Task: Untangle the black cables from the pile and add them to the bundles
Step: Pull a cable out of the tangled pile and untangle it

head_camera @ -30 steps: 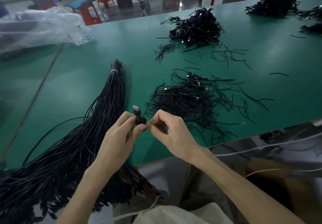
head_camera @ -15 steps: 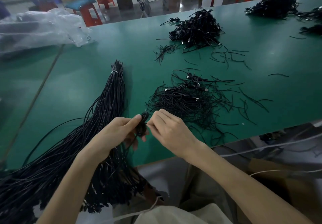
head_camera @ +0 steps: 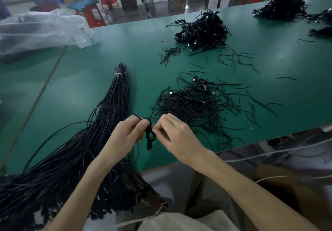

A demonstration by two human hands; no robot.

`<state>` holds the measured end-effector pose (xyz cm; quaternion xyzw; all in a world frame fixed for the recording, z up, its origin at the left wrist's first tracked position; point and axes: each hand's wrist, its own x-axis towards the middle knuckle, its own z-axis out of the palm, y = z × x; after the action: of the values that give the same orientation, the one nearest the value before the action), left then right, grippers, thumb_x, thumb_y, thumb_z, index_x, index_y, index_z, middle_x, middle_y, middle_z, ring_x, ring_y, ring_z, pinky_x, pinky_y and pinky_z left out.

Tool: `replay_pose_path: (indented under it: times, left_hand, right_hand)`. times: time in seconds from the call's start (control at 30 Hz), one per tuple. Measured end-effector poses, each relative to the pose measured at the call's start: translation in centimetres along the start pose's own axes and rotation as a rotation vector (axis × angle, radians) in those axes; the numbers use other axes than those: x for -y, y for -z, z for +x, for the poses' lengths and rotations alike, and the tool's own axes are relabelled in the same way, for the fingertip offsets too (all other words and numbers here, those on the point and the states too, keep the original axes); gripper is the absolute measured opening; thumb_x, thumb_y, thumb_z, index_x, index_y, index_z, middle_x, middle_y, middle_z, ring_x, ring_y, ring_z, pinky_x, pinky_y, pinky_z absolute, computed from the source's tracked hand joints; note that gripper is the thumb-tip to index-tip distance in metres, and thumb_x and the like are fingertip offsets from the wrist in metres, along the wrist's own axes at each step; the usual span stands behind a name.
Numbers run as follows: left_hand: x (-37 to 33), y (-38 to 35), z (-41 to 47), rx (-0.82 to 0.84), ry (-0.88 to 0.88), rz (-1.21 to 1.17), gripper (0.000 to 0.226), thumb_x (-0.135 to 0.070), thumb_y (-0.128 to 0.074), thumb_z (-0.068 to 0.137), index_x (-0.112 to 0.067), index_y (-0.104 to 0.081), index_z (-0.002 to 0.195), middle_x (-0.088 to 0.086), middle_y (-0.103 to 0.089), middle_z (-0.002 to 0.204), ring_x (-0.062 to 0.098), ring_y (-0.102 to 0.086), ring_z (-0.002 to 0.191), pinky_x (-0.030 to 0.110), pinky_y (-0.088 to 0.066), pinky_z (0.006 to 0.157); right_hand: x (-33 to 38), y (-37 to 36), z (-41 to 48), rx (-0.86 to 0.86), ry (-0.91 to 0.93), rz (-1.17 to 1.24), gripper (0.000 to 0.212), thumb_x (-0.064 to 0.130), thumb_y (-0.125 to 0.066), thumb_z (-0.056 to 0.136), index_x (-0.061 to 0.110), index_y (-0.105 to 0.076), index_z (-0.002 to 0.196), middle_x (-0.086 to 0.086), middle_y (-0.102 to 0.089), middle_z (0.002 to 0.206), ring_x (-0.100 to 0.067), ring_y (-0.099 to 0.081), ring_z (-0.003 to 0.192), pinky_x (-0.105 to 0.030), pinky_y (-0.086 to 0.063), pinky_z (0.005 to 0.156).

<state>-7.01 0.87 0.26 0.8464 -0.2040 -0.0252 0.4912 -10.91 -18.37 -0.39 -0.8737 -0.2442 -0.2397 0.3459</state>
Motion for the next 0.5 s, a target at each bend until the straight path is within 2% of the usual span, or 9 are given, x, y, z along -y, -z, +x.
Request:
replay_pose_path:
  times: [0.07, 0.17, 0.23, 0.3, 0.33, 0.4, 0.47, 0.5]
  left_hand:
    - [0.1, -0.1, 0.3, 0.021, 0.059, 0.032, 0.057, -0.058, -0.046, 0.097, -0.01, -0.059, 0.068, 0.005, -0.055, 0.061, 0.014, -0.048, 0.055, 0.033, -0.041, 0.056]
    - [0.3, 0.3, 0.9, 0.223, 0.381, -0.137, 0.062, -0.065, -0.052, 0.095, -0.017, -0.059, 0.055, 0.004, -0.05, 0.054, 0.017, -0.045, 0.046, 0.022, -0.038, 0.045]
    - [0.7, 0.7, 1.1, 0.324, 0.551, -0.248, 0.059, -0.064, -0.059, 0.092, -0.02, -0.058, 0.054, 0.002, -0.048, 0.055, 0.018, -0.04, 0.043, 0.021, -0.034, 0.042]
    - [0.9, 0.9, 1.0, 0.389, 0.586, -0.277, 0.059, -0.064, -0.06, 0.093, -0.017, -0.062, 0.058, 0.005, -0.051, 0.059, 0.018, -0.041, 0.044, 0.022, -0.035, 0.043]
    - [1.0, 0.8, 0.9, 0.381, 0.576, -0.25, 0.061, -0.065, -0.058, 0.094, -0.015, -0.065, 0.061, 0.008, -0.054, 0.061, 0.019, -0.046, 0.046, 0.022, -0.039, 0.047]
    - [1.2, 0.6, 0.7, 0.252, 0.53, -0.161, 0.063, -0.063, -0.053, 0.098, -0.01, -0.074, 0.072, 0.014, -0.066, 0.068, 0.02, -0.06, 0.055, 0.025, -0.047, 0.056]
    - [1.8, 0.7, 0.7, 0.088, 0.442, -0.027, 0.051, -0.052, -0.049, 0.104, -0.015, -0.076, 0.079, 0.005, -0.071, 0.073, 0.017, -0.066, 0.059, 0.026, -0.049, 0.055]
    - [2.2, 0.9, 0.6, 0.022, 0.397, 0.119, 0.044, -0.048, -0.049, 0.105, -0.017, -0.073, 0.085, 0.0, -0.071, 0.076, 0.014, -0.067, 0.062, 0.025, -0.048, 0.056]
  right_hand:
    - [0.2, -0.3, 0.2, -0.023, 0.15, -0.139, 0.02, 0.003, -0.058, 0.102, 0.004, -0.058, 0.082, -0.006, -0.054, 0.079, -0.021, -0.049, 0.074, -0.029, -0.045, 0.075]
    - [-0.2, -0.8, 0.1, -0.067, 0.341, -0.378, 0.023, 0.0, -0.059, 0.1, 0.007, -0.06, 0.078, -0.006, -0.054, 0.075, -0.023, -0.051, 0.069, -0.033, -0.049, 0.07]
    - [-0.4, -1.1, -0.2, -0.068, 0.406, -0.42, 0.022, -0.002, -0.062, 0.098, 0.008, -0.06, 0.079, -0.006, -0.056, 0.075, -0.022, -0.051, 0.071, -0.031, -0.049, 0.072]
    - [-0.5, -1.2, -0.5, -0.042, 0.405, -0.398, 0.021, -0.001, -0.061, 0.099, 0.008, -0.059, 0.08, -0.005, -0.056, 0.076, -0.02, -0.05, 0.072, -0.031, -0.048, 0.073]
    - [-0.7, -1.3, -0.6, -0.016, 0.351, -0.339, 0.021, 0.002, -0.059, 0.101, 0.007, -0.059, 0.081, -0.005, -0.055, 0.078, -0.02, -0.05, 0.072, -0.03, -0.047, 0.073]
    - [-1.0, -1.0, -0.6, 0.056, 0.087, -0.093, 0.018, 0.009, -0.059, 0.103, 0.006, -0.058, 0.085, -0.002, -0.057, 0.082, -0.018, -0.052, 0.076, -0.03, -0.048, 0.073]
    - [-1.7, -0.2, 0.0, 0.062, -0.253, 0.158, 0.014, 0.015, -0.064, 0.101, 0.008, -0.061, 0.089, 0.003, -0.061, 0.083, -0.011, -0.056, 0.076, -0.028, -0.05, 0.072]
    - [-2.2, 0.2, 0.5, 0.022, -0.375, 0.233, 0.013, 0.016, -0.066, 0.1, 0.009, -0.062, 0.089, 0.004, -0.063, 0.082, -0.007, -0.057, 0.073, -0.024, -0.049, 0.07]
